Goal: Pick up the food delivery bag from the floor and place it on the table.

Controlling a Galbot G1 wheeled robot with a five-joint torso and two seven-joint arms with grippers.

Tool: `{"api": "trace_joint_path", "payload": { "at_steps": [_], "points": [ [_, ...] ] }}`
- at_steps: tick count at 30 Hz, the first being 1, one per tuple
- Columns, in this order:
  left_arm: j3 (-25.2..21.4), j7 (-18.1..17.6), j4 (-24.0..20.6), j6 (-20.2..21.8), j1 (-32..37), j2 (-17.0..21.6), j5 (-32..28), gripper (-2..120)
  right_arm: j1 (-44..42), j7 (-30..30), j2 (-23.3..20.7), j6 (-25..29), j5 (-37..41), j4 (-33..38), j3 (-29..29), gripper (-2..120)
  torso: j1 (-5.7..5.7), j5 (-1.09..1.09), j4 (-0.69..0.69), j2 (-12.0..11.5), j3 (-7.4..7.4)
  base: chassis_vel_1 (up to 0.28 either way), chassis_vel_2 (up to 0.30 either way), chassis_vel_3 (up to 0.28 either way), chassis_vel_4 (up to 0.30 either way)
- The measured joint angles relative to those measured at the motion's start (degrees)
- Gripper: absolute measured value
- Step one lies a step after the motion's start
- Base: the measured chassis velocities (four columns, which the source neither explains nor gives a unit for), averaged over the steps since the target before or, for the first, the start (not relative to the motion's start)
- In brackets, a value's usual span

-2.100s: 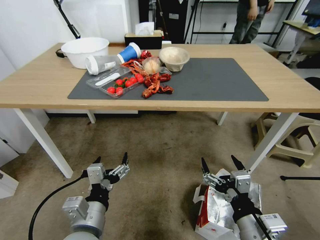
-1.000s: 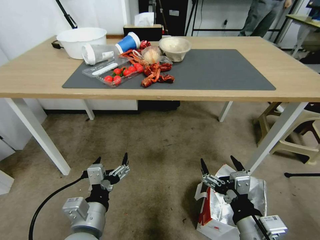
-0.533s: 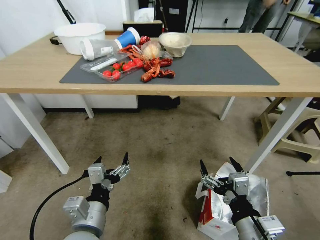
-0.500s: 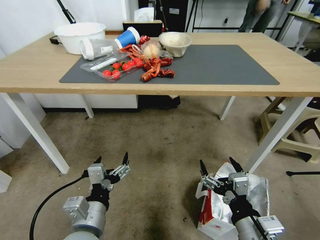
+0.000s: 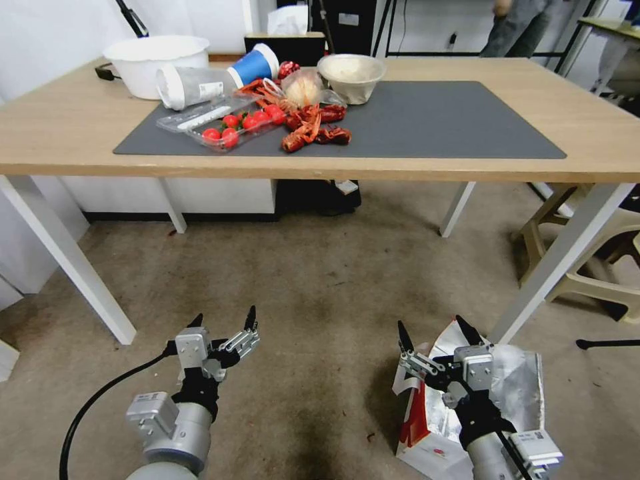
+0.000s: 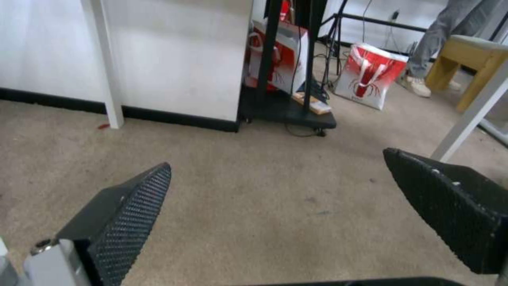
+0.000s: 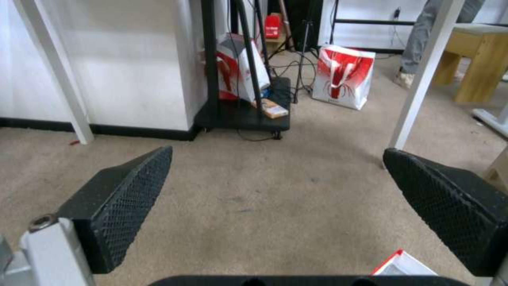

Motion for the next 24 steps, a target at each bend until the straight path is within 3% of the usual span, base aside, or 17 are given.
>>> {"api": "trace_joint_path", "payload": {
  "at_steps": [11,24],
  "points": [
    [0.0,0.2,0.3,0.2,-0.4,0.1,-0.3,100,0.0,0.0,0.0,0.3,0.0,-0.3,0.1,100,-0.27,0.00,0.00,-1.2,-0.88,0.000,0.000,0.000,0.000],
    [0.0,0.7,0.8,0.4,-0.7,-0.2,-0.6,100,0.3,-0.1,0.0,0.2,0.9,-0.7,0.2,100,-1.01,0.00,0.00,-5.5,-4.46,0.000,0.000,0.000,0.000]
  ]
}}
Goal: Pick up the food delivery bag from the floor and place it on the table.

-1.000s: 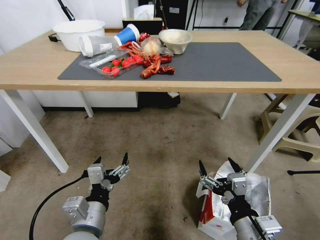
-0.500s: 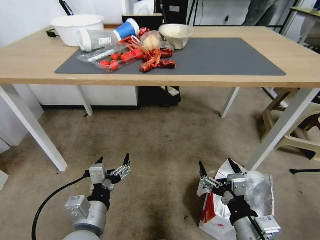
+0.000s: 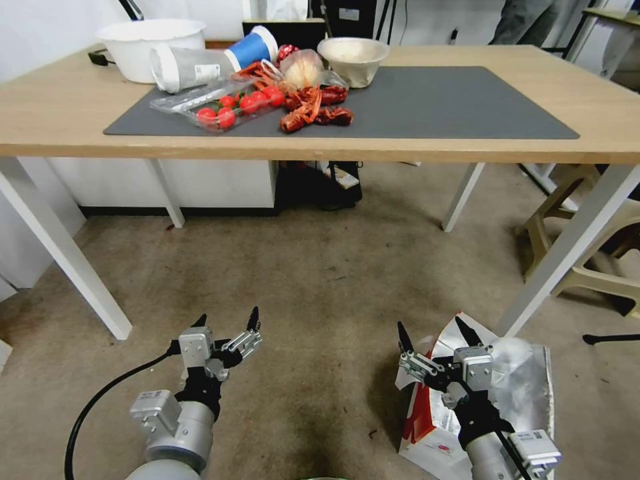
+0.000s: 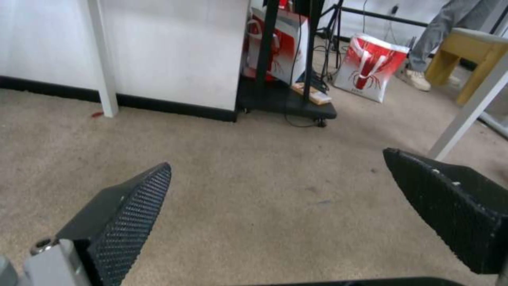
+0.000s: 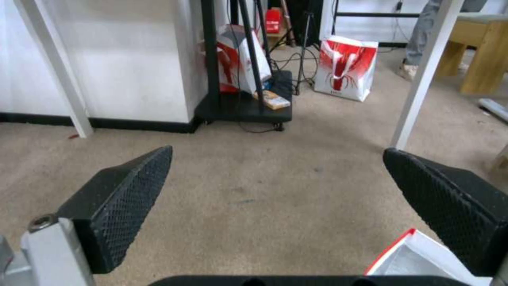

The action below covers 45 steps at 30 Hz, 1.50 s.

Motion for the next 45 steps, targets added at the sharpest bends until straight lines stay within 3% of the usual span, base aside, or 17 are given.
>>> {"api": "trace_joint_path", "payload": {
  "at_steps": [14,31,36,45],
  "points": [
    [-0.1,0.0,0.2,-0.4,0.1,0.0,0.1,100,-0.3,-0.3,0.0,0.0,0.1,-0.1,0.2,100,-0.29,0.00,0.00,-4.0,-3.68,0.000,0.000,0.000,0.000],
    [-0.2,0.6,0.6,-1.9,0.1,-0.3,-0.2,100,-0.3,-0.2,0.0,-0.1,-0.1,-0.4,0.2,100,-0.57,0.00,0.00,-4.9,-3.84,0.000,0.000,0.000,0.000],
    [-0.6,3.2,0.9,-2.5,0.1,0.2,-0.7,100,0.7,0.2,-0.6,-1.0,1.9,-0.6,2.6,100,-0.57,0.00,0.00,-4.8,-3.84,0.000,0.000,0.000,0.000],
    [-0.7,3.6,1.3,-2.5,-0.4,0.6,0.4,100,2.7,2.0,-3.1,-1.4,3.1,-1.1,6.7,100,-0.53,0.00,0.00,-4.6,-3.84,0.000,0.000,0.000,0.000]
  ]
}}
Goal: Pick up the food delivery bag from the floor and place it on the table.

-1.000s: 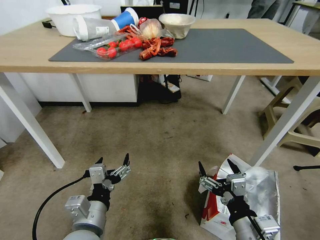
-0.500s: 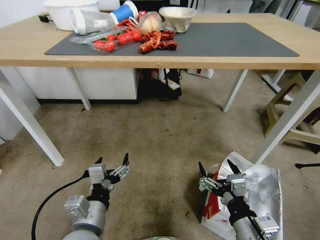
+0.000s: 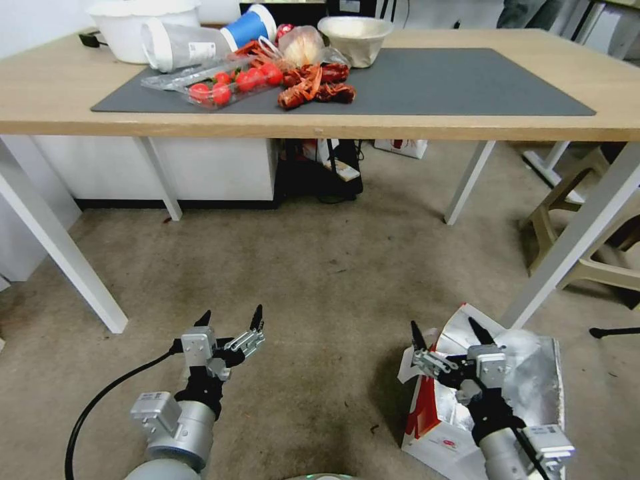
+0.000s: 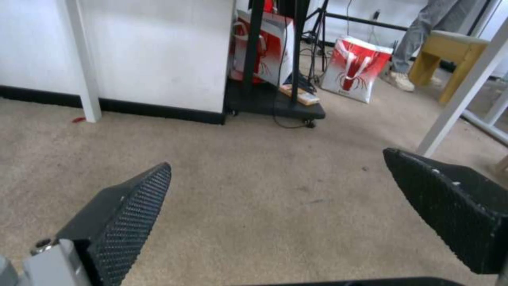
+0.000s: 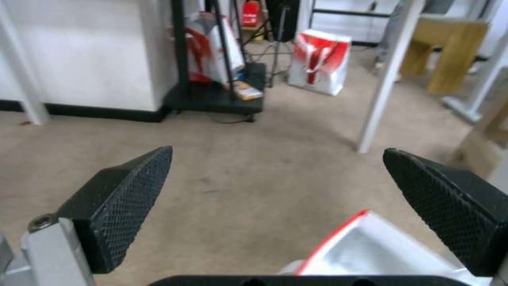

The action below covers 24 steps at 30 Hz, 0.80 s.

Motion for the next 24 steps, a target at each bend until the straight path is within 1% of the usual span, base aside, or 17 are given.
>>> {"api": "trace_joint_path", "payload": {
  "at_steps": [2,3,4,5,6,8,10,12,14,15,17,18,21,22,24],
  "points": [
    [0.0,0.0,0.3,-0.2,-0.1,0.1,0.2,100,1.3,0.6,-0.7,0.7,-1.2,-1.4,3.4,100,0.01,0.01,0.00,0.0,0.00,0.000,0.000,0.000,0.000],
    [0.0,0.0,0.3,-0.2,-0.1,0.1,0.2,100,1.3,0.6,-0.7,0.7,-1.2,-1.4,3.4,100,0.01,0.01,0.00,0.0,0.00,0.000,0.000,0.000,0.000],
    [0.2,0.0,0.5,-0.3,-0.1,0.1,0.3,100,2.2,1.0,-1.3,1.5,-1.6,-2.8,5.8,100,0.01,0.01,0.00,0.1,0.00,0.000,0.000,0.000,0.000],
    [0.3,-0.1,0.7,-0.4,-0.1,0.1,0.4,100,2.8,1.4,-1.8,1.6,-0.9,-3.9,7.9,100,0.02,0.02,0.00,0.1,0.00,0.000,0.000,0.000,0.000],
    [0.3,-0.1,0.7,-0.4,-0.1,0.1,0.4,100,2.8,1.4,-1.8,1.6,-0.9,-3.9,7.9,100,0.02,0.02,0.00,0.1,0.00,0.000,0.000,0.000,0.000],
    [0.6,-0.2,1.0,-0.8,-0.1,0.2,0.5,100,3.7,2.6,-3.2,0.4,2.2,-6.0,12.4,100,0.02,0.01,-0.01,0.1,0.00,0.000,0.000,0.000,0.000],
    [0.7,-0.2,1.0,-0.8,0.0,0.2,0.6,100,3.9,2.7,-3.5,0.1,2.7,-6.3,13.1,100,0.02,0.01,0.00,0.1,0.00,0.000,0.000,0.000,0.000],
    [1.2,-0.3,1.3,-1.5,0.3,0.3,0.9,100,4.6,2.9,-6.0,-3.0,4.7,-8.5,17.3,100,0.03,0.02,0.00,0.1,0.00,0.000,0.000,0.000,0.000],
    [1.3,-0.3,1.4,-1.6,0.3,0.3,0.9,100,4.6,3.0,-6.7,-4.0,5.0,-9.0,18.0,100,0.03,0.01,0.00,0.1,0.00,0.000,0.000,0.000,0.000],
    [1.4,-0.3,1.4,-1.7,0.2,0.3,0.9,100,4.7,3.1,-8.2,-6.1,5.5,-9.9,19.3,100,0.04,0.01,0.00,0.2,0.00,0.000,0.000,0.000,0.000],
    [1.5,-0.3,1.4,-1.7,0.2,0.3,0.9,100,4.7,3.3,-10.5,-8.7,6.0,-11.2,20.9,100,0.04,0.01,0.00,0.2,0.00,0.000,0.000,0.000,0.000],
    [1.5,-0.3,1.4,-1.7,0.2,0.3,0.9,100,4.7,3.3,-10.5,-8.7,6.0,-11.2,20.9,100,0.04,0.01,0.00,0.2,0.00,0.000,0.000,0.000,0.000],
    [1.8,-0.3,1.2,-1.8,0.1,0.6,1.0,100,5.1,3.3,-15.2,-15.6,9.1,-12.9,23.1,100,0.04,0.00,-0.01,0.2,0.00,0.000,0.000,0.000,0.000],
    [1.8,-0.3,1.2,-1.8,0.1,0.6,1.0,100,5.1,3.3,-15.2,-15.6,9.1,-12.9,23.1,100,0.04,0.00,-0.01,0.2,0.00,0.000,0.000,0.000,0.000],
    [1.9,-0.3,1.1,-1.9,0.1,0.8,1.0,100,6.1,3.2,-18.2,-19.8,11.8,-14.5,23.8,100,0.04,0.01,0.00,0.2,0.00,0.000,0.000,0.000,0.000]
  ]
}}
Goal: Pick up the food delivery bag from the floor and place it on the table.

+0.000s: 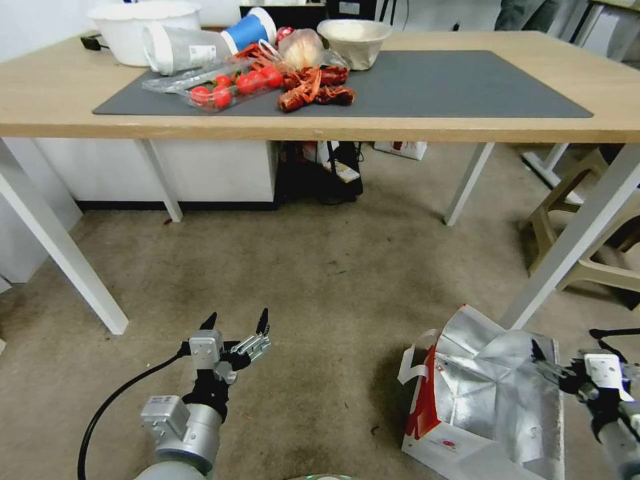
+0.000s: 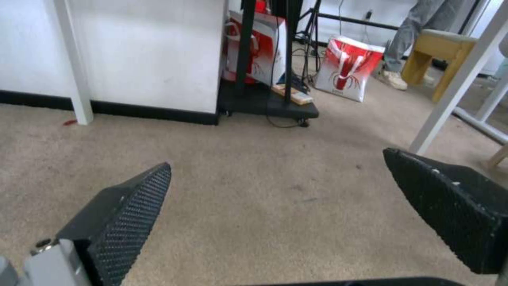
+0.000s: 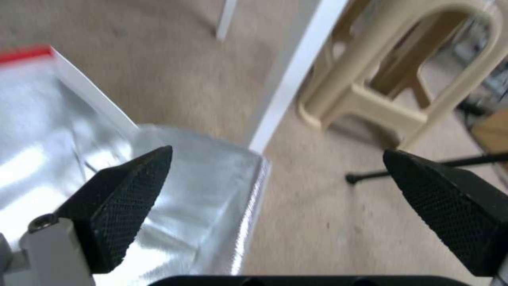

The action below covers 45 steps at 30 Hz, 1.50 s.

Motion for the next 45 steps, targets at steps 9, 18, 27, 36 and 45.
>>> {"api": "trace_joint_path", "payload": {
  "at_steps": [9,18,27,36,45],
  "points": [
    [-0.2,0.0,-0.1,-0.6,0.1,0.1,0.0,100,4.3,-0.2,-5.1,-3.4,4.1,-7.1,-2.5,100,0.01,0.00,0.00,0.0,0.00,0.000,0.000,0.000,0.000],
    [-0.2,-0.1,0.4,-0.9,0.1,-0.3,0.0,100,7.7,-1.3,-6.7,-2.0,4.7,-12.2,-6.3,100,0.01,-0.01,-0.01,0.0,0.00,0.000,0.000,0.000,0.000],
    [-0.5,-0.2,0.5,-1.1,0.0,-0.2,0.0,100,10.3,-0.4,-7.1,-3.1,4.0,-14.8,-8.4,94,0.01,-0.01,0.00,0.1,0.00,0.000,0.000,0.000,0.000],
    [-0.7,-0.4,0.7,-1.2,-0.3,0.0,-0.4,100,10.5,0.2,-7.0,-5.0,4.2,-15.2,-8.6,57,0.01,-0.01,0.00,0.1,0.00,0.000,0.000,0.000,0.000],
    [-1.2,-0.5,0.7,-1.2,-0.4,0.3,-0.5,100,10.5,-0.1,-7.4,-5.0,4.2,-15.9,-8.8,24,0.01,-0.01,0.00,0.1,0.00,0.000,0.000,0.000,0.000]
  ]
}}
